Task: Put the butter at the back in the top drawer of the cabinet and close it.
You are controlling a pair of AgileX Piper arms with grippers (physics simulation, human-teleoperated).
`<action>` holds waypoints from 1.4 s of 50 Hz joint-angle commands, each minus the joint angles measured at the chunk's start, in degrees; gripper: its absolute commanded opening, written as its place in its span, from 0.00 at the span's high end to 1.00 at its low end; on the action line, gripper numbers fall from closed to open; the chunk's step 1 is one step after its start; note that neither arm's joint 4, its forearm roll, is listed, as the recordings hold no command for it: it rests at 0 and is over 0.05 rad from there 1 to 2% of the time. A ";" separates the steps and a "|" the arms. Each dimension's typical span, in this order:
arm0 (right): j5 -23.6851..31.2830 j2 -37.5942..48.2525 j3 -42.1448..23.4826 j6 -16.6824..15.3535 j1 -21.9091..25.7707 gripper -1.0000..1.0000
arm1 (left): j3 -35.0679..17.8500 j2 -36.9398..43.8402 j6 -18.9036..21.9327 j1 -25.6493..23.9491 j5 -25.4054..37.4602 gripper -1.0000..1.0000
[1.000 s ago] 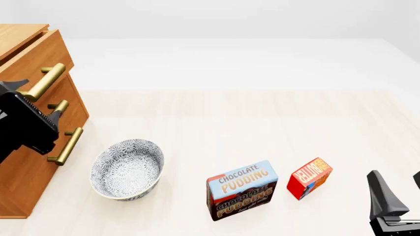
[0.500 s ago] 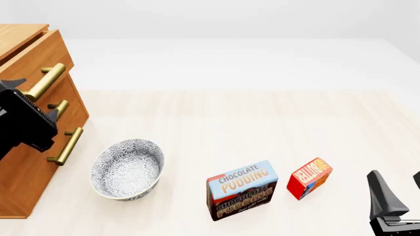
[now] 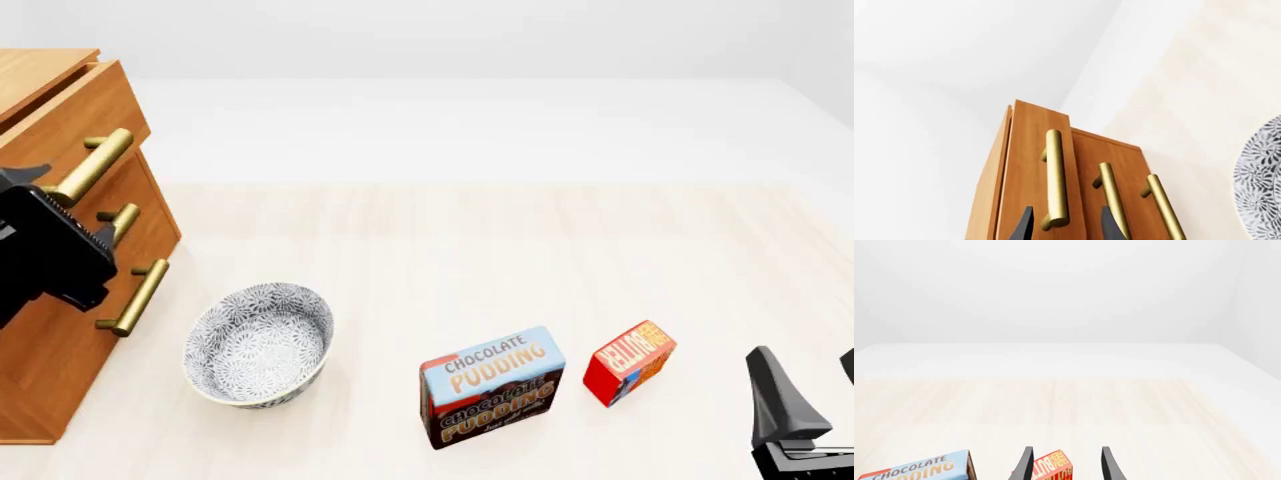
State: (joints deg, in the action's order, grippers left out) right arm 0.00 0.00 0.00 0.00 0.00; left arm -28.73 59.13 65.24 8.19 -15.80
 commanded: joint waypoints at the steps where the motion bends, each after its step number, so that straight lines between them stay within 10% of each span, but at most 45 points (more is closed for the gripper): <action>1: 0.00 0.00 0.00 0.00 0.00 0.00 | 0.30 0.44 -0.09 0.36 -0.62 0.00; 13: 0.00 0.00 0.00 0.00 0.00 0.00 | 0.12 0.58 0.06 0.18 -0.90 0.00; 14: 0.00 0.00 0.00 0.00 0.00 0.00 | -0.04 0.67 -0.09 0.41 -0.71 1.00; 70: 0.00 0.00 0.00 0.00 0.00 0.00 | 0.20 2.25 -1.23 -5.19 -1.63 1.00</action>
State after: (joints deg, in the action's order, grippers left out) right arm 0.00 0.00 0.00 0.00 0.00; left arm -28.92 58.61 64.12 5.19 -16.61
